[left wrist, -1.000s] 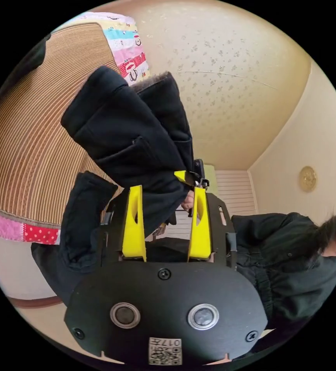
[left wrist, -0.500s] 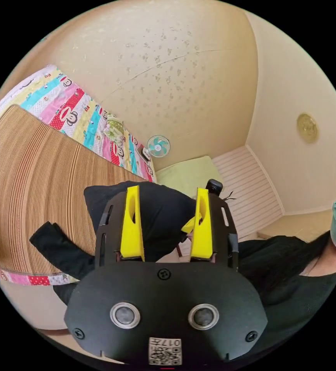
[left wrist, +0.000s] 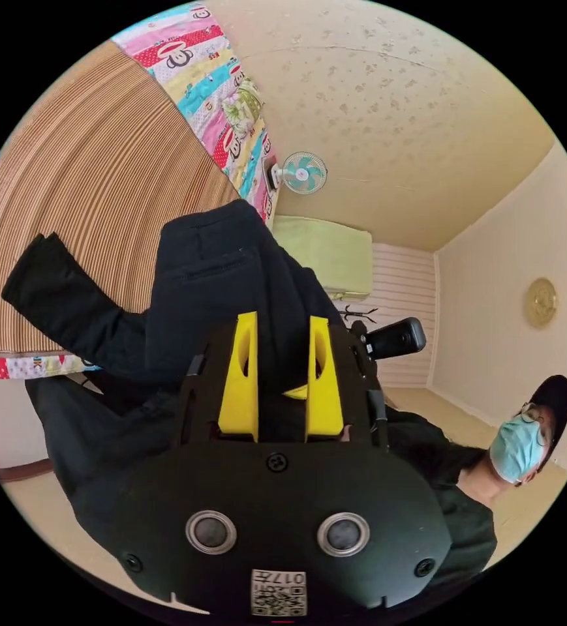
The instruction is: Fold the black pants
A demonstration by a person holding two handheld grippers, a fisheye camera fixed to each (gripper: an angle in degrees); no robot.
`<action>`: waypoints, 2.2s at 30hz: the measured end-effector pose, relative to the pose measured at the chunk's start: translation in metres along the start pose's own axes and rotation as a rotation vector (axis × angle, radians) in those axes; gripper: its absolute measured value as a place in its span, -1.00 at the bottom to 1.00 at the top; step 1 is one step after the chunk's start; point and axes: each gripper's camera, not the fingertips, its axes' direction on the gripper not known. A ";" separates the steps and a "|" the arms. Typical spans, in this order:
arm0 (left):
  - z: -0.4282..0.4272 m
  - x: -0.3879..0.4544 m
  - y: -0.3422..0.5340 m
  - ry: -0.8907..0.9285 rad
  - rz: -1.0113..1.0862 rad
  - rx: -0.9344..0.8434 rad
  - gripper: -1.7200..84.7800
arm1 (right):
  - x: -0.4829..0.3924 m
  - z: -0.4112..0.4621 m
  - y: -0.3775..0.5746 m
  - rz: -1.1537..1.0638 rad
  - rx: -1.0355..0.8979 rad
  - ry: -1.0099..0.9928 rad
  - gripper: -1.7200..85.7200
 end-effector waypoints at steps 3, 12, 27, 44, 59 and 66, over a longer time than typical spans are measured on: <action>-0.005 0.006 0.005 0.099 0.087 0.036 -0.89 | -0.002 -0.029 0.010 0.015 0.081 -0.060 -0.85; -0.027 0.063 0.010 0.248 0.438 0.014 -0.98 | 0.009 -0.114 0.039 0.057 0.420 -0.252 -0.87; -0.049 0.064 0.035 0.078 0.389 0.040 -0.87 | 0.023 -0.145 0.009 0.216 0.545 -0.388 -0.96; -0.004 -0.010 0.046 0.043 0.026 0.016 -0.75 | -0.080 -0.136 -0.107 -0.042 0.002 -0.020 -0.97; -0.135 0.231 0.060 -0.062 1.004 0.259 -0.83 | -0.088 -0.429 -0.053 -0.006 0.781 0.136 -0.97; -0.105 0.214 -0.208 -0.566 0.662 0.230 -0.72 | 0.207 -0.437 -0.163 0.645 0.486 0.360 -0.85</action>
